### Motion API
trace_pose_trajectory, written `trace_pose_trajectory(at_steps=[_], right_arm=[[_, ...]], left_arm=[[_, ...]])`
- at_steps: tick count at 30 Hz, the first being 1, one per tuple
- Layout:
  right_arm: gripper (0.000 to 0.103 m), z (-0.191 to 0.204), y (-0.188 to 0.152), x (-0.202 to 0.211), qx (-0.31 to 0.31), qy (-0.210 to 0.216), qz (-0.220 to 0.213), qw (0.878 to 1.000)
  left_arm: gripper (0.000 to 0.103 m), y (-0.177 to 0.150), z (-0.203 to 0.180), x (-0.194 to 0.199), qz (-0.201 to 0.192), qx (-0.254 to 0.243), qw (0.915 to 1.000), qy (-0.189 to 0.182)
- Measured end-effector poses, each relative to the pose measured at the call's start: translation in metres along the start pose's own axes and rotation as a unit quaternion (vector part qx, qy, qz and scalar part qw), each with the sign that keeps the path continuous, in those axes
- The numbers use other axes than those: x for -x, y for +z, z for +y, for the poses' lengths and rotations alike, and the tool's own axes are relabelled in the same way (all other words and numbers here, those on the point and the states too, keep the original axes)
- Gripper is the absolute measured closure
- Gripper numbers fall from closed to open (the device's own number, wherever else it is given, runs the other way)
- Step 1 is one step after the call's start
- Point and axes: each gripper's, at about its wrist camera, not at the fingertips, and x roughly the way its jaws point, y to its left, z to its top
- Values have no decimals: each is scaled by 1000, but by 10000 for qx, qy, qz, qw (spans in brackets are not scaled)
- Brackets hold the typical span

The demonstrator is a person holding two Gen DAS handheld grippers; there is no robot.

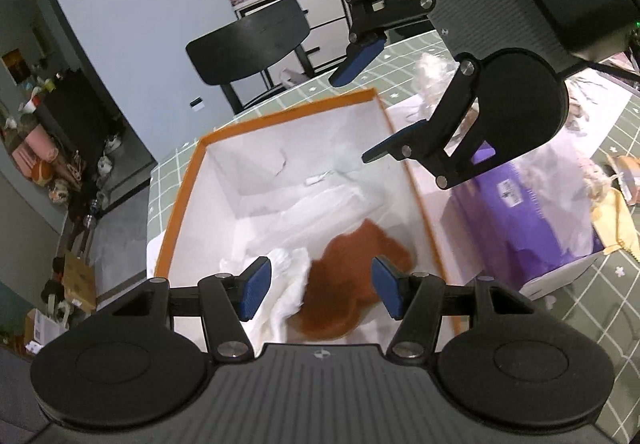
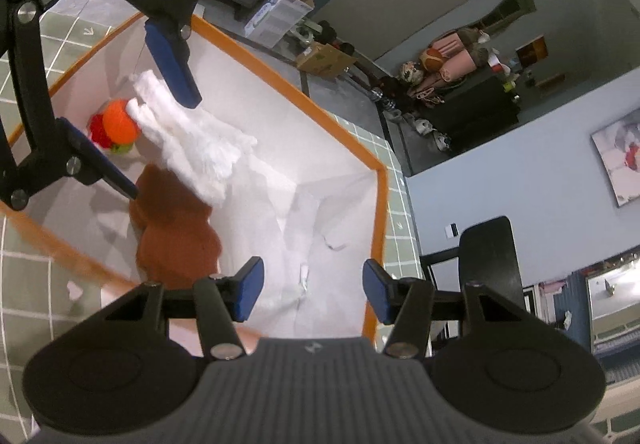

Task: Organize soft objects
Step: 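Grasp the yellow Deeyeo snack bag with the right gripper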

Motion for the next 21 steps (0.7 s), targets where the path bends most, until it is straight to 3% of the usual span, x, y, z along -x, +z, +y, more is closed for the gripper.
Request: trace_pose_trajectory(at_steps=[10,21], right_arm=[[49,9,-54,30,-182,-176,120,9996],[49,46,-140,66,-523,-306,503,9969]], left_arm=[[33,11,-36,-1,-46,-223,9997,-54],[30,19,-92,-9,-273,-335,9979,-484]])
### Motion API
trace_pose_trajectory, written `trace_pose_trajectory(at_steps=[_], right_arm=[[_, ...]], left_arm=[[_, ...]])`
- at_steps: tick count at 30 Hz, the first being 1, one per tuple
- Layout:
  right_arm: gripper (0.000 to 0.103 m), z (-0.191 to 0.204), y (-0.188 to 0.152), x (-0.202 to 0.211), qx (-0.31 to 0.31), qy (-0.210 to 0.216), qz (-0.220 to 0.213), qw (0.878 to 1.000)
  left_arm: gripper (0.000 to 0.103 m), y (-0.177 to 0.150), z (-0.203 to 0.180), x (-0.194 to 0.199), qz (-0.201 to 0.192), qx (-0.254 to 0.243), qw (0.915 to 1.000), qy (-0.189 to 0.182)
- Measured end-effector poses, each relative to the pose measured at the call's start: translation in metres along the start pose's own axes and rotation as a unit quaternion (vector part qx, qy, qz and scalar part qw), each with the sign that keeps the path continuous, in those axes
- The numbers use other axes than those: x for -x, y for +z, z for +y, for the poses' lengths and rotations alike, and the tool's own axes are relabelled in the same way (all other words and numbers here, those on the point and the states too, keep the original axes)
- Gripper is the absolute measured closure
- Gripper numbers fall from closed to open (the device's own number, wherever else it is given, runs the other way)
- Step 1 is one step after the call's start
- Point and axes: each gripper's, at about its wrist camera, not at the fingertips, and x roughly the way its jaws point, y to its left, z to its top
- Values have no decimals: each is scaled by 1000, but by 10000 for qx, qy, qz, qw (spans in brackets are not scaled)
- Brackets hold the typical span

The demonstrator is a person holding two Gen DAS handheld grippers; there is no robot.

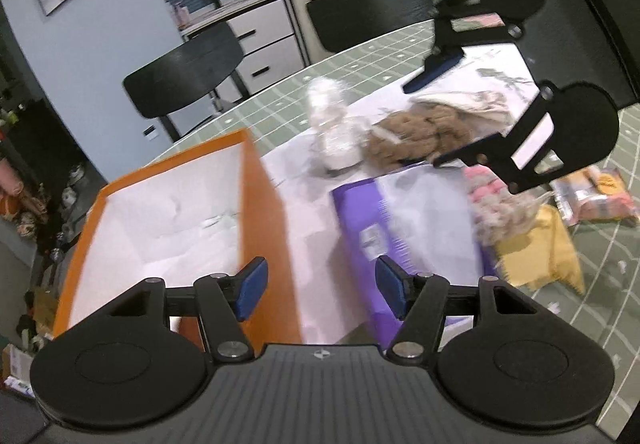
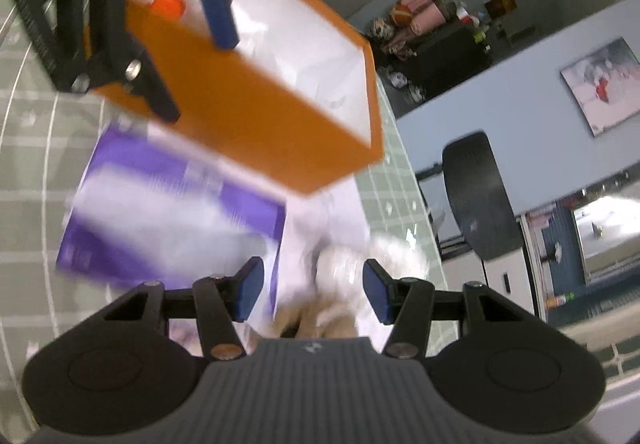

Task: Organize soft objects
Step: 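Grasp the yellow Deeyeo snack bag with the right gripper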

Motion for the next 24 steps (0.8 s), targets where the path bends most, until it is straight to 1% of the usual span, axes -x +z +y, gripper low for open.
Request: trace_pose_trajectory(at_steps=[5,9,14,17,19,21,24], right_arm=[[49,4,-44,19,-339,-68,86,9994],[49,9,-77,34,-851,-143,87,9962],[49,31,-111,38,-1195,-180,294,9922],[49,42,-126,46,-1417,-43,265,9895],[49,46,-135,53,-1584,88,186,9872],[48,47,-145,59,-1746,141,122,9845],[47,47,-161,64,-2088,194,44,9778]], left_arm=[[30,11,-24,0,-191,-45,9997,-155],[28,18,-46,-2,-321,-70,9989,-335],[27,19,-78,-6,-451,-152,9980,-427],[21,14,-98,-9,-533,-172,9967,-581],[21,9,-112,-13,-524,-287,9959,-684],[21,4,-126,-16,-543,-376,9954,-692],[21,-2,-138,-18,-589,-327,9948,-758]])
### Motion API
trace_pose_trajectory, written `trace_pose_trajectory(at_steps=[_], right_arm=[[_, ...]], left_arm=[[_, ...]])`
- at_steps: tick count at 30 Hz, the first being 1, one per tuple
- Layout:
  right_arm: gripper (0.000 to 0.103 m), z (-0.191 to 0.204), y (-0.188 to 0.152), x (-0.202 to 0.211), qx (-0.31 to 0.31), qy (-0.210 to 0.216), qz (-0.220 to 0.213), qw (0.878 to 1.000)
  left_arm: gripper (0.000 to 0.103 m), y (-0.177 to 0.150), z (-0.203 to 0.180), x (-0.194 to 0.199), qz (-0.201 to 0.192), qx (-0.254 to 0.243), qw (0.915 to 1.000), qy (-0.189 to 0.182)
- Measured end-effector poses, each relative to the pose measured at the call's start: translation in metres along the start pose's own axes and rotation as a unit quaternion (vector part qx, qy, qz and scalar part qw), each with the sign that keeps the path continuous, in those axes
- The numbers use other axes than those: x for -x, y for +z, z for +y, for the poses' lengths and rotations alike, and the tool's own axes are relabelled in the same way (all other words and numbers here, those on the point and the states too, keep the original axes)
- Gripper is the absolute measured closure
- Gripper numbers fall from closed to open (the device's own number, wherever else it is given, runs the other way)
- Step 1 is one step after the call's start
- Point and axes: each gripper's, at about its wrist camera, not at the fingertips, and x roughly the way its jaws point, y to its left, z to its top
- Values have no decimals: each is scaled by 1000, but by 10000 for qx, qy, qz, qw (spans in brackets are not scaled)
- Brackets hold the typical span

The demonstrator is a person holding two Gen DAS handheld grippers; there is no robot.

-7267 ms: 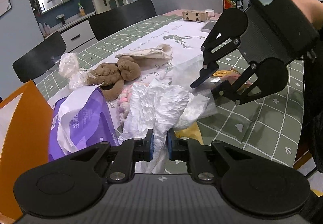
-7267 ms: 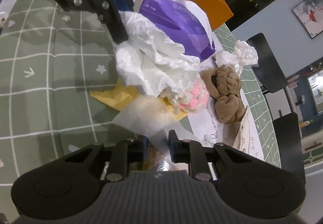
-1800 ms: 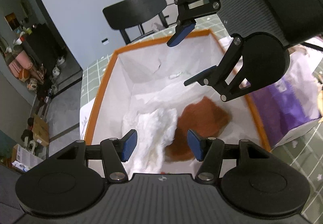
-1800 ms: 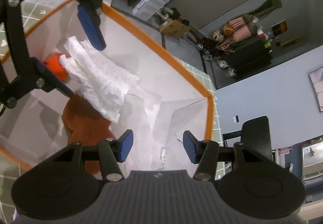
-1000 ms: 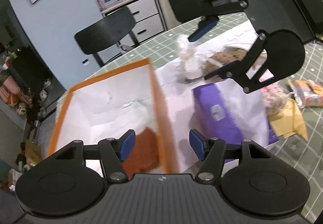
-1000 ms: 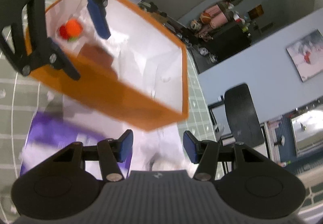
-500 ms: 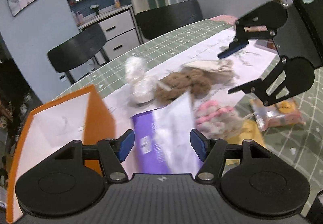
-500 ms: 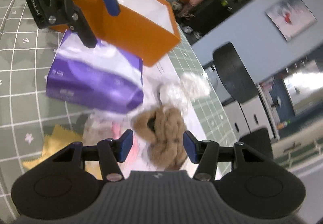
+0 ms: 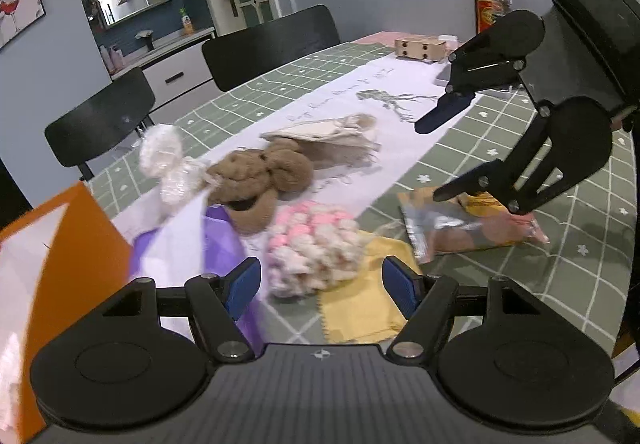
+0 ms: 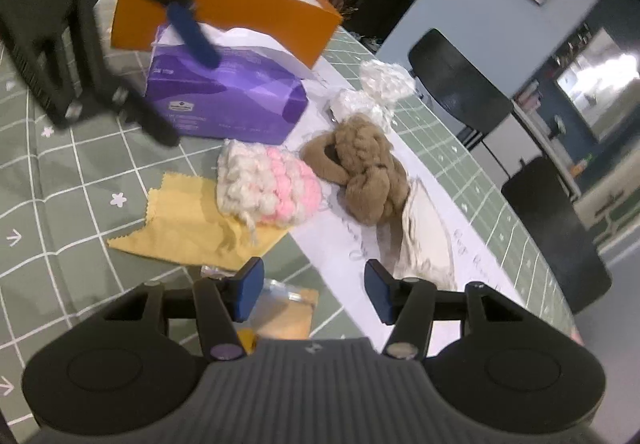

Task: Organize soft objects
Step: 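Grasp the yellow Deeyeo snack bag with the right gripper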

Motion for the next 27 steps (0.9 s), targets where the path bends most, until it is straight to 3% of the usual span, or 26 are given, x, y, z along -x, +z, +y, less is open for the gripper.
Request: trace_pose_trajectory(at_steps=[12,18,24,27], right_arm=[[38,-2,-27,4,-512,478,79,9975],[36,0,-27,3,-620,563,218,9963],[35,2,-32,-8,-804,787,488,9924],[35,3,-35,-19,-974,797,714,9895]], left_arm=[[21,-17,-35,-24,125,117,9997,-180],[20,0,-27,-28,9,150,9998,99],[19,9,-19,-37,-7,277,9995,150],[19,27,-13,-35,-35,51,9999,141]])
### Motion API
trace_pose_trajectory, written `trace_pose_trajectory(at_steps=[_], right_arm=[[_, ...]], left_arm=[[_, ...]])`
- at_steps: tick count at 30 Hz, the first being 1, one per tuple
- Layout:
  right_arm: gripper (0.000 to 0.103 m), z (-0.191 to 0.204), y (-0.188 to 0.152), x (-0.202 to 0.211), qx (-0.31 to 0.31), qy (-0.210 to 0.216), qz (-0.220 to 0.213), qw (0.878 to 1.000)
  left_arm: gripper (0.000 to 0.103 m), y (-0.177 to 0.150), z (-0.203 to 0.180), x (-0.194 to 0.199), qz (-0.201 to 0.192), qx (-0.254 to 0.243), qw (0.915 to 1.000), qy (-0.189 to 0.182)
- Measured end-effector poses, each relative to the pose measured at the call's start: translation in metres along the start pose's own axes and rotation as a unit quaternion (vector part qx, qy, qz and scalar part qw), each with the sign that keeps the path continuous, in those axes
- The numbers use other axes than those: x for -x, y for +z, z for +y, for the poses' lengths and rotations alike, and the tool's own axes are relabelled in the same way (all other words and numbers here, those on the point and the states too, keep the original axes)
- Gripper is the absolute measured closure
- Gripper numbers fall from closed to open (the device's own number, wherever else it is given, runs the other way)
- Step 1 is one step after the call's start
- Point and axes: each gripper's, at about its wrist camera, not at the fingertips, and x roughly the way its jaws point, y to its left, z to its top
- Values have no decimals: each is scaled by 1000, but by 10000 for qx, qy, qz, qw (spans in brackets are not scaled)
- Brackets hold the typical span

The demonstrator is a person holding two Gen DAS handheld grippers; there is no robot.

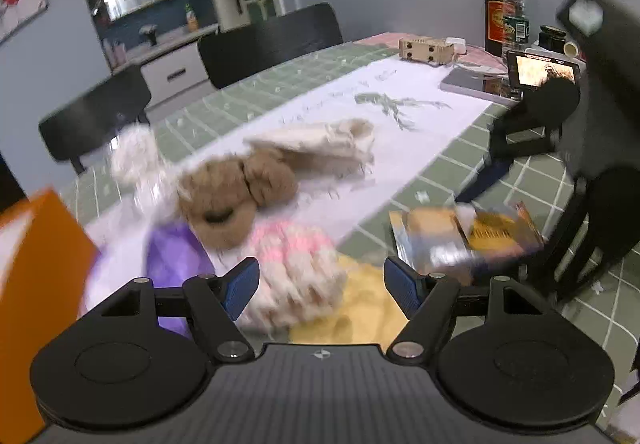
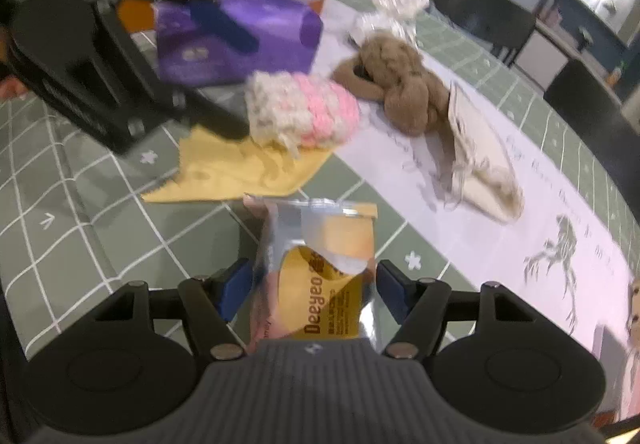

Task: Organize soft objects
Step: 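Grasp the yellow Deeyeo snack bag with the right gripper, then grasp the clear plastic bag with the left gripper while the right gripper holds the Deeyeo bag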

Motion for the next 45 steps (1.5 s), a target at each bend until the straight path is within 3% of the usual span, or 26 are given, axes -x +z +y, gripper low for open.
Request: trace_pose_trajectory(at_steps=[4,9,14,18,24,31,38,42,45], right_arm=[[34,-5,-1,-10,-348,43,129,9993],[35,-9,-1,-13,-546,35,171,9984],[34,-9,-1,-15,-562,13,177,9983],[34,-8,-1,-14,-524,-12,179,9985],[34,-9,-1,-15,-508,9,161,9986],[34,-9,-1,-15,-509,20,159,9986],[34,-9,-1,-15,-527,45,157,9985],[36,-12,0,-16,-648,92,166,9977],[38,-13,0,-16,-701,119,189,9973]], left_arm=[[17,38,24,-1,-58,-279,9994,220],[16,75,75,-29,288,15,9992,285],[15,85,116,-61,512,363,9952,745],[15,82,141,-91,827,816,9868,1128],[15,83,161,-121,900,1028,9769,1642],[15,89,180,-154,1162,1465,9719,1430],[16,86,192,-177,1149,1649,9698,1379],[41,83,202,-177,1059,1997,9685,1041],[50,85,203,-175,1044,2015,9689,992]])
